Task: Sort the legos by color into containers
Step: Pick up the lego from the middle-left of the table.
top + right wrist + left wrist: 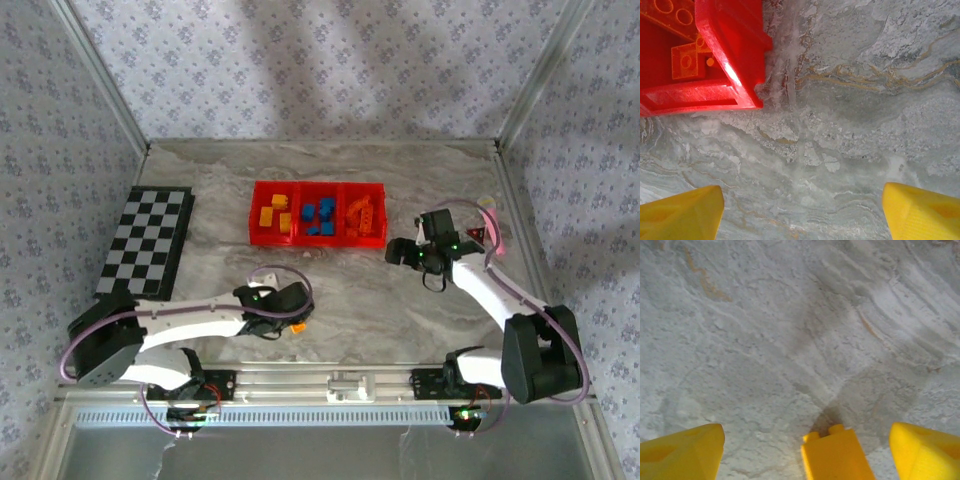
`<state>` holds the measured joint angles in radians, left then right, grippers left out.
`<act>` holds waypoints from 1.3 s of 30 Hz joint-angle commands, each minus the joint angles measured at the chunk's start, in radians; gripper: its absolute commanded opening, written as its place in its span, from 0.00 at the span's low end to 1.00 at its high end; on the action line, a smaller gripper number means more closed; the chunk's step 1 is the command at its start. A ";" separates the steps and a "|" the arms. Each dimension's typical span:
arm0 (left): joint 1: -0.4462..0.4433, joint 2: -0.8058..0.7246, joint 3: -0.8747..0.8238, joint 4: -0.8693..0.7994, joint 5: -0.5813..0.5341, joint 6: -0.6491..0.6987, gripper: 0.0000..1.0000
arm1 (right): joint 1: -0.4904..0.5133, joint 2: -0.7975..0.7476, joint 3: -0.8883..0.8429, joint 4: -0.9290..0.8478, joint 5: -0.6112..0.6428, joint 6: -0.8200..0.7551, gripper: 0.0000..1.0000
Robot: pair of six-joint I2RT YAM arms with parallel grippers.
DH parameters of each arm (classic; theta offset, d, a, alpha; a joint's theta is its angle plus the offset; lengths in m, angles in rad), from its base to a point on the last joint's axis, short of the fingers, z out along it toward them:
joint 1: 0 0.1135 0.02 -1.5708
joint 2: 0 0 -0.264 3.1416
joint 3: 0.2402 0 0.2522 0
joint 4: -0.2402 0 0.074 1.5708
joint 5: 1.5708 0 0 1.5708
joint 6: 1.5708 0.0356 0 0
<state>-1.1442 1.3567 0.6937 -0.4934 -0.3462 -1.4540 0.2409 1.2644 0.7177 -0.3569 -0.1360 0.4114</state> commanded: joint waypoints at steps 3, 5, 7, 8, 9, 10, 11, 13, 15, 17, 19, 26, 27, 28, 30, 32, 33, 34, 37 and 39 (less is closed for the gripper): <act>-0.037 0.077 0.087 -0.052 -0.041 -0.111 0.85 | -0.001 -0.047 -0.034 0.004 -0.011 0.013 0.85; -0.047 0.104 0.106 -0.060 -0.043 -0.124 0.85 | -0.007 -0.060 -0.044 0.003 -0.016 0.010 0.85; -0.055 0.129 0.121 -0.071 -0.044 -0.135 0.83 | -0.012 -0.071 -0.052 0.005 -0.023 0.010 0.85; -0.060 0.144 0.130 -0.088 -0.047 -0.146 0.81 | -0.015 -0.075 -0.056 0.006 -0.026 0.010 0.85; -0.065 0.157 0.137 -0.102 -0.053 -0.155 0.80 | -0.018 -0.080 -0.061 0.008 -0.029 0.009 0.85; -0.070 0.168 0.143 -0.117 -0.059 -0.166 0.78 | -0.020 -0.083 -0.065 0.010 -0.031 0.008 0.85; -0.074 0.182 0.148 -0.132 -0.065 -0.180 0.77 | -0.023 -0.086 -0.071 0.013 -0.036 0.008 0.85; -0.079 0.206 0.152 -0.140 -0.065 -0.192 0.76 | -0.029 -0.089 -0.082 0.020 -0.044 0.008 0.85; -0.081 0.232 0.161 -0.143 -0.059 -0.198 0.76 | -0.034 -0.094 -0.090 0.022 -0.051 0.010 0.85; -0.087 0.251 0.172 -0.145 -0.054 -0.201 0.75 | -0.038 -0.099 -0.096 0.025 -0.056 0.009 0.85; -0.089 0.265 0.181 -0.145 -0.050 -0.198 0.73 | -0.042 -0.105 -0.100 0.026 -0.058 0.010 0.85; -0.092 0.274 0.170 -0.113 -0.040 -0.189 0.62 | -0.057 -0.119 -0.110 0.024 -0.066 0.006 0.85; -0.092 0.274 0.167 -0.107 -0.039 -0.189 0.59 | -0.059 -0.120 -0.113 0.025 -0.068 0.006 0.85; -0.092 0.273 0.163 -0.101 -0.036 -0.190 0.57 | -0.058 -0.122 -0.114 0.026 -0.068 0.006 0.85; -0.092 0.272 0.156 -0.091 -0.032 -0.189 0.53 | -0.061 -0.124 -0.116 0.028 -0.068 0.008 0.85; -0.092 0.274 0.152 -0.079 -0.029 -0.187 0.48 | -0.063 -0.127 -0.118 0.027 -0.068 0.009 0.85; -0.092 0.274 0.149 -0.069 -0.026 -0.183 0.43 | -0.062 -0.128 -0.120 0.028 -0.068 0.008 0.85; -0.092 0.275 0.146 -0.063 -0.024 -0.182 0.40 | -0.062 -0.129 -0.121 0.028 -0.068 0.008 0.85; -0.092 0.279 0.134 -0.043 -0.020 -0.183 0.32 | -0.065 -0.132 -0.124 0.026 -0.068 0.008 0.85; -0.092 0.276 0.130 -0.037 -0.021 -0.183 0.30 | -0.065 -0.135 -0.127 0.026 -0.068 0.008 0.85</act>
<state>-1.2270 1.6173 0.8478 -0.6342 -0.3943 -1.5986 0.1814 1.1496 0.6014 -0.3298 -0.1963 0.4114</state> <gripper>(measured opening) 0.335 0.845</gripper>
